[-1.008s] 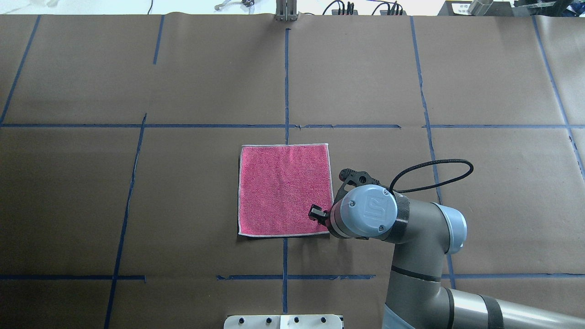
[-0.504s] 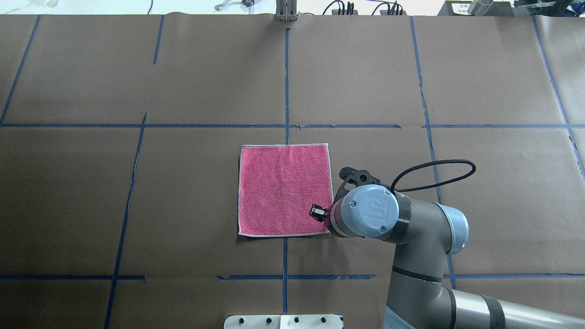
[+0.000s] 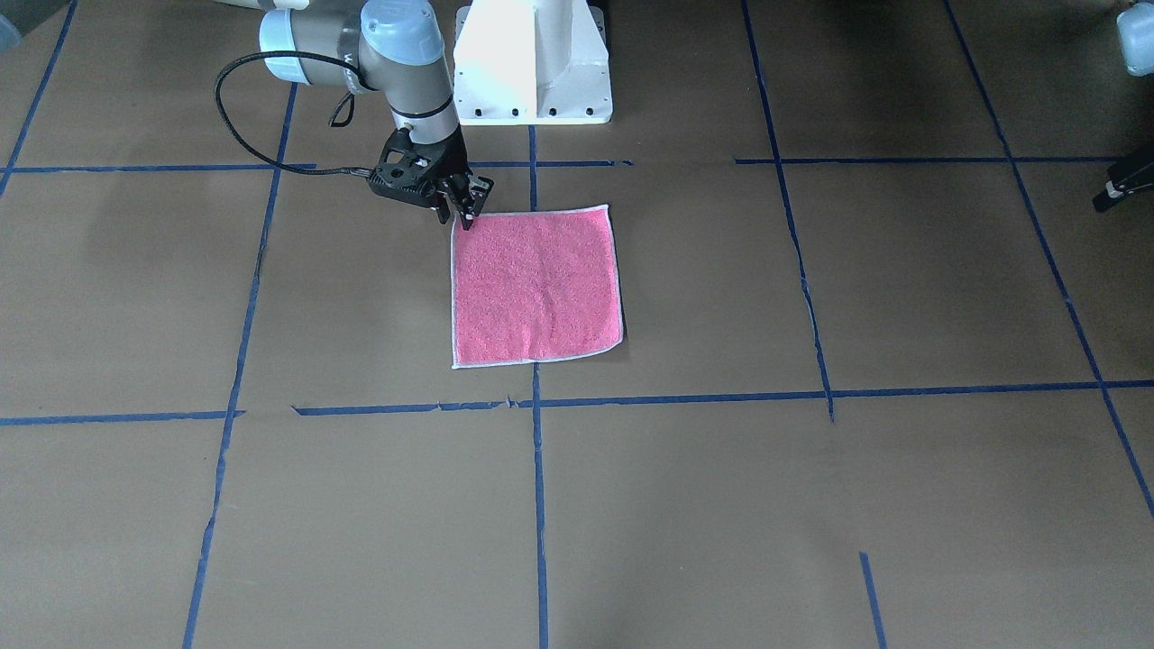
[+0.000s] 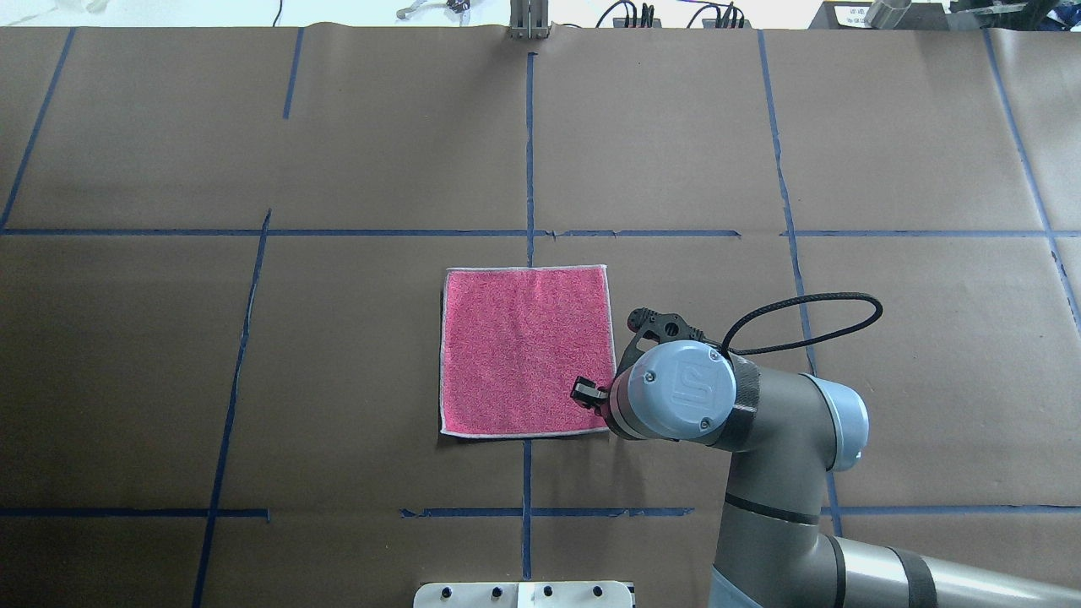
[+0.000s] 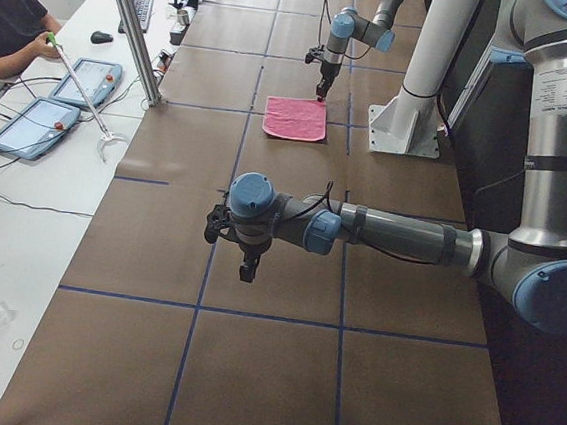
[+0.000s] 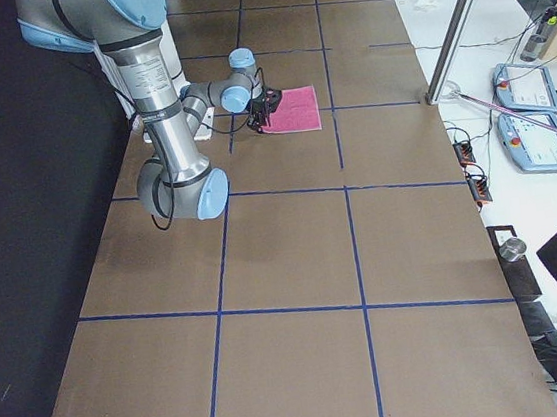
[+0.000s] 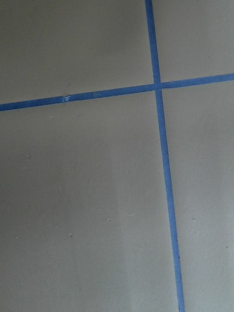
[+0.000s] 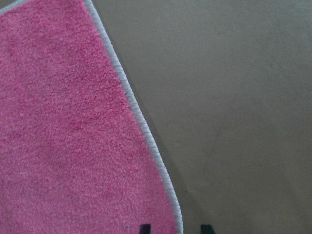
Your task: Fold towel twice with both arms
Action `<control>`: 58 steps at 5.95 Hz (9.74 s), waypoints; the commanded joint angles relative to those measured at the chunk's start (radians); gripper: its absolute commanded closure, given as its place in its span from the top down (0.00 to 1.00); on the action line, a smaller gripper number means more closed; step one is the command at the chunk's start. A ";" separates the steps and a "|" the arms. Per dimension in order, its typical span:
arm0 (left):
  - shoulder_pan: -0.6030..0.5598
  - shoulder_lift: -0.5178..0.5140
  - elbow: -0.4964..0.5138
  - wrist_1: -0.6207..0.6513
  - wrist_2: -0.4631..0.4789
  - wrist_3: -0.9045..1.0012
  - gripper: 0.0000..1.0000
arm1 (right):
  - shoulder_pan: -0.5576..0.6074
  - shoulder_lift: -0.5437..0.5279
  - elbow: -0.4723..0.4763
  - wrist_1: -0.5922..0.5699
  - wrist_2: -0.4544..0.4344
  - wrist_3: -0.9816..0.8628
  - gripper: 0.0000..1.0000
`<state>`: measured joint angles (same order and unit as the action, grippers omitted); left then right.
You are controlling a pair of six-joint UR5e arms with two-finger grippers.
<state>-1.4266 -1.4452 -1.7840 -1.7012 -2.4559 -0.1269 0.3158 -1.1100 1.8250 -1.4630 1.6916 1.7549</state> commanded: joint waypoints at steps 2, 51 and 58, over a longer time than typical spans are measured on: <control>0.000 0.000 0.000 0.000 0.000 0.000 1.00 | -0.017 -0.001 -0.001 -0.002 0.002 -0.002 0.46; 0.943 -0.710 0.195 -0.252 0.681 -2.042 0.83 | 0.342 0.131 -0.202 0.075 0.214 -0.127 1.00; 0.971 -0.695 0.183 -0.252 0.681 -2.068 0.05 | 0.341 0.131 -0.204 0.075 0.211 -0.132 1.00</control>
<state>-0.4557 -2.1405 -1.5971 -1.9527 -1.7747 -2.1963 0.6566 -0.9775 1.6218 -1.3886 1.9021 1.6254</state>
